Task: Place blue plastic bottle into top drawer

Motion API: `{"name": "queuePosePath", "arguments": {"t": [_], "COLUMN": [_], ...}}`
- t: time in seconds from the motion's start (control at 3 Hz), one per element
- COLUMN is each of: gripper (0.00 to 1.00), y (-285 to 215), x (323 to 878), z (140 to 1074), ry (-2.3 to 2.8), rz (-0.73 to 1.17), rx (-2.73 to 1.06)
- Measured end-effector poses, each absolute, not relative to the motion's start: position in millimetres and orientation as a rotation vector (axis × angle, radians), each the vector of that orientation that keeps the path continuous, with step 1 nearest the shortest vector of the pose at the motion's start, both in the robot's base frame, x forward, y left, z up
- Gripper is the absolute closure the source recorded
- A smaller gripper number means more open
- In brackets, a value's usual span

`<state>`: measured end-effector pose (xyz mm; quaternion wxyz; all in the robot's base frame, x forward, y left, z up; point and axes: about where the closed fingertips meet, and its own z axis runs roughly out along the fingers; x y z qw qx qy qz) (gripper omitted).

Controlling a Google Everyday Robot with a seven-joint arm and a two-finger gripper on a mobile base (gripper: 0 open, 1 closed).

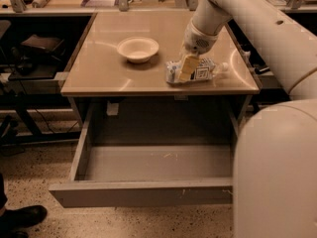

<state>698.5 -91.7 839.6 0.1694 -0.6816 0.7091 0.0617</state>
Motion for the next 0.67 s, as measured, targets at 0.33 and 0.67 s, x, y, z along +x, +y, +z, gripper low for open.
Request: {"name": "queuePosePath", "arguments": {"t": [0.33, 0.67], "gripper": [1.0, 1.0], "y": [-88.8, -77.4], "x": [666.7, 629.6], "z": [886.4, 942.5], "ry": [2.017, 1.997], "rz": [0.077, -0.09], "rx": [-1.783, -1.603]}}
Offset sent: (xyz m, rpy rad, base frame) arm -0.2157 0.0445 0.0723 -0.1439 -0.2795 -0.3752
